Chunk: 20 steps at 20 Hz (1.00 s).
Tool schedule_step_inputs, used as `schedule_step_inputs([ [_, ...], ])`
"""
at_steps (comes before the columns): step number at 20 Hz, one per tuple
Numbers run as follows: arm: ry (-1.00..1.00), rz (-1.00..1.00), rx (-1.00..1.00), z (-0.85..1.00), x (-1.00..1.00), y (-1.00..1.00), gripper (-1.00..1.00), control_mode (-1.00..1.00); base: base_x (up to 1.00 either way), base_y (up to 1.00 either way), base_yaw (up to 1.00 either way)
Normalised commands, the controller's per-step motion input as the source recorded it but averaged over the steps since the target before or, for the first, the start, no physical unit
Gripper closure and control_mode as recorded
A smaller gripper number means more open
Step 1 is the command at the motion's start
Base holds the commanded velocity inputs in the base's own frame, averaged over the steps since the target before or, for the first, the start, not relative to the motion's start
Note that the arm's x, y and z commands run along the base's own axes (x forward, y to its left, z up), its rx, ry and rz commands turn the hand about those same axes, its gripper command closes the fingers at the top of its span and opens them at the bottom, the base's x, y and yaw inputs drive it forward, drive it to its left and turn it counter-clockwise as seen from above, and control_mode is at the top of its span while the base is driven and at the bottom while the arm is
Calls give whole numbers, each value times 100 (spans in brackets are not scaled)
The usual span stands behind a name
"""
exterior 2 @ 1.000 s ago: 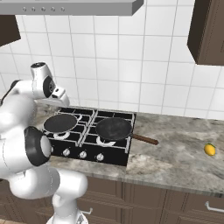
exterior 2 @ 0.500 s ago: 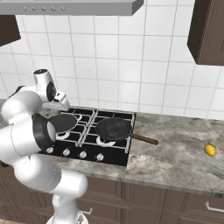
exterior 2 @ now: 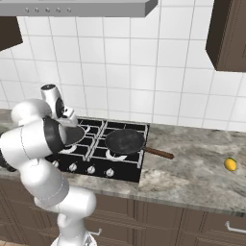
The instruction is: Place both pans onto different burners. Then place the lemon and the fish on different pans.
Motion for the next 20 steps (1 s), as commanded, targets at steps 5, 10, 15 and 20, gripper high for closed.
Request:
schedule_step_inputs([
  [5, 0, 1, 1, -35, 10, 2, 100, -100, 0, 0, 0],
  [10, 0, 0, 0, -37, 13, 1, 100, -100, 0, 0, 0],
  [15, -1, 0, 0, -34, 11, 0, 100, -100, 0, 0, 0],
  [20, -2, 4, 0, -14, 7, 0, 100, -100, 0, 0, 0],
])
